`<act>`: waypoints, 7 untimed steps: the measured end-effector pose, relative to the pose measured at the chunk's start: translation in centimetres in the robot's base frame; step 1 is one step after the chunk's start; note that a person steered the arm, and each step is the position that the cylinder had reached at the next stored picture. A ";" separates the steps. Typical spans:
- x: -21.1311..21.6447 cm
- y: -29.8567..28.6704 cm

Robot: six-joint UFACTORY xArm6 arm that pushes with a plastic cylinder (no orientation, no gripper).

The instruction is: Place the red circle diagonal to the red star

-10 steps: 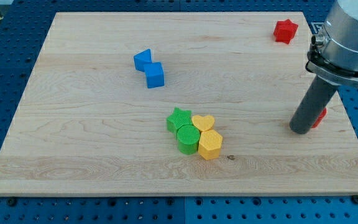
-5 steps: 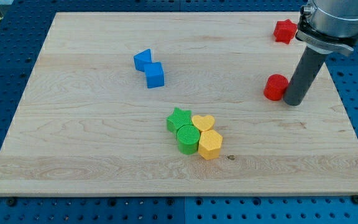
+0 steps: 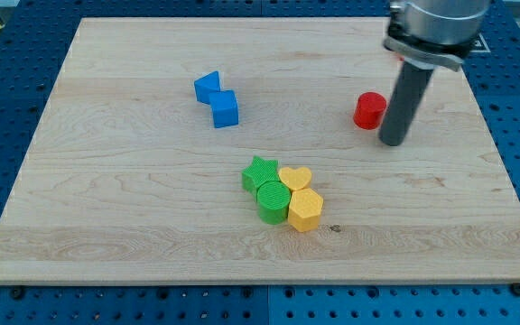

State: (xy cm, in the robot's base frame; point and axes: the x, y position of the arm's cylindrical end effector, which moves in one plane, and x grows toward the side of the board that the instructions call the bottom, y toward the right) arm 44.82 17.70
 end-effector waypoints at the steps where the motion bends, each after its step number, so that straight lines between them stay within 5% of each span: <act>1: -1.5 1.1; 2: -5.5 -0.6; 4: -6.2 -10.6; 6: -3.6 -3.2; 7: -3.5 -7.2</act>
